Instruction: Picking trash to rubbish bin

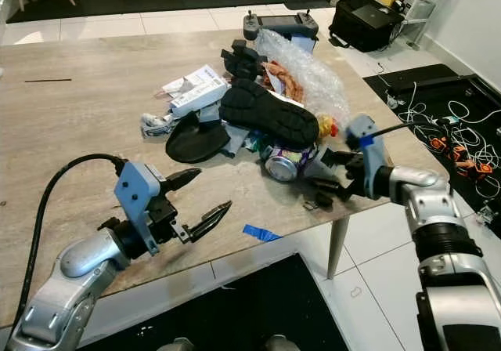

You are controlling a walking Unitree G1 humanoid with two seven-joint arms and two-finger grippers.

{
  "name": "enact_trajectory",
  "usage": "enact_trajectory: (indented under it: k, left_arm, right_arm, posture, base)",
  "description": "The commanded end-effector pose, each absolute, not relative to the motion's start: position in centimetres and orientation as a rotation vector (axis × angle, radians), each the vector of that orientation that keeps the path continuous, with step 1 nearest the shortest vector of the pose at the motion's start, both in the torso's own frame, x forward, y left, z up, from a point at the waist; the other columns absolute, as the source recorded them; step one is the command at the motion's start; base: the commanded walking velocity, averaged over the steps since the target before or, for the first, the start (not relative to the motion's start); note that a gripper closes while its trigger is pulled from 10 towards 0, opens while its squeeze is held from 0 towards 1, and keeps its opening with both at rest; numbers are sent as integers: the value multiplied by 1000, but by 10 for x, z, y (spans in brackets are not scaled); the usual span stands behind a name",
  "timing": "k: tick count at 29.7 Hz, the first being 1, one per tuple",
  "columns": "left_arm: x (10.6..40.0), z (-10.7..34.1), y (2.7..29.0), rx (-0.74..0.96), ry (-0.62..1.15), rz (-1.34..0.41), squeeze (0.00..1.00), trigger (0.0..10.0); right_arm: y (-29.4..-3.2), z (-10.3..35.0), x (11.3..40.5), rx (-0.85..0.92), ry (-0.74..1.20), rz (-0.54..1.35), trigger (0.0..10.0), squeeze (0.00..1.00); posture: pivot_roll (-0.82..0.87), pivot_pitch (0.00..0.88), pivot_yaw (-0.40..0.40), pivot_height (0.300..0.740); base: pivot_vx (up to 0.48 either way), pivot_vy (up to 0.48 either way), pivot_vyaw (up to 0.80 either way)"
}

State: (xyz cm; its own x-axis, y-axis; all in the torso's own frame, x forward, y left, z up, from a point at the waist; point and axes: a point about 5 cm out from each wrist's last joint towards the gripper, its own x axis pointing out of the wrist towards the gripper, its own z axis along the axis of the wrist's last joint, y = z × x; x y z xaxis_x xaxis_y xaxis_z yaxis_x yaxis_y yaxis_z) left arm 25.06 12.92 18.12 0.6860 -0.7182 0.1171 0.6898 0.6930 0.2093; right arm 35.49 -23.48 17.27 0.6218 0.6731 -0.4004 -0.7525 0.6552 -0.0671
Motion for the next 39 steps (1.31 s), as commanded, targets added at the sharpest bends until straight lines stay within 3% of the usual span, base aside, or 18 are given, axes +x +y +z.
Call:
enact_trajectory:
  k: [1, 11, 22, 23, 25, 26, 27, 39]
  left_arm:
    - [250, 177, 131, 170, -167, -794, 0, 10000]
    - [251, 177, 132, 170, -167, -785, 0, 10000]
    - [250, 175, 129, 171, -161, -803, 0, 10000]
    - [250, 175, 129, 171, -160, -803, 0, 10000]
    - [250, 175, 129, 172, -160, -804, 0, 10000]
    - [250, 175, 128, 171, -159, -805, 0, 10000]
    - [250, 175, 128, 171, -158, -807, 0, 10000]
    - [251, 173, 126, 165, -151, -814, 0, 10000]
  right_arm:
    - [-236, 146, 347, -239, 498, 854, 10000, 0]
    - [-240, 143, 345, -293, 555, 880, 10000, 0]
    - [-245, 132, 337, -193, 670, 898, 10000, 0]
    - [-246, 131, 337, -187, 673, 897, 6510, 0]
    - [-247, 131, 336, -186, 678, 892, 6510, 0]
    - [-248, 130, 336, -184, 684, 884, 510, 0]
    - [-248, 129, 336, -182, 689, 878, 0, 0]
    - [-249, 126, 335, -135, 670, 845, 0, 0]
  posture:
    - [9, 189, -74, 740]
    - [7, 182, -74, 740]
    - [4, 167, -70, 740]
    - [4, 166, -69, 740]
    - [4, 166, -69, 740]
    - [1, 167, -69, 740]
    - [1, 167, -69, 740]
    - [-10, 180, -64, 740]
  base:
    - [0, 0, 0]
    - [0, 0, 0]
    - [0, 0, 0]
    - [0, 0, 0]
    - [0, 0, 0]
    - [0, 0, 0]
    - [0, 0, 0]
    - [0, 0, 0]
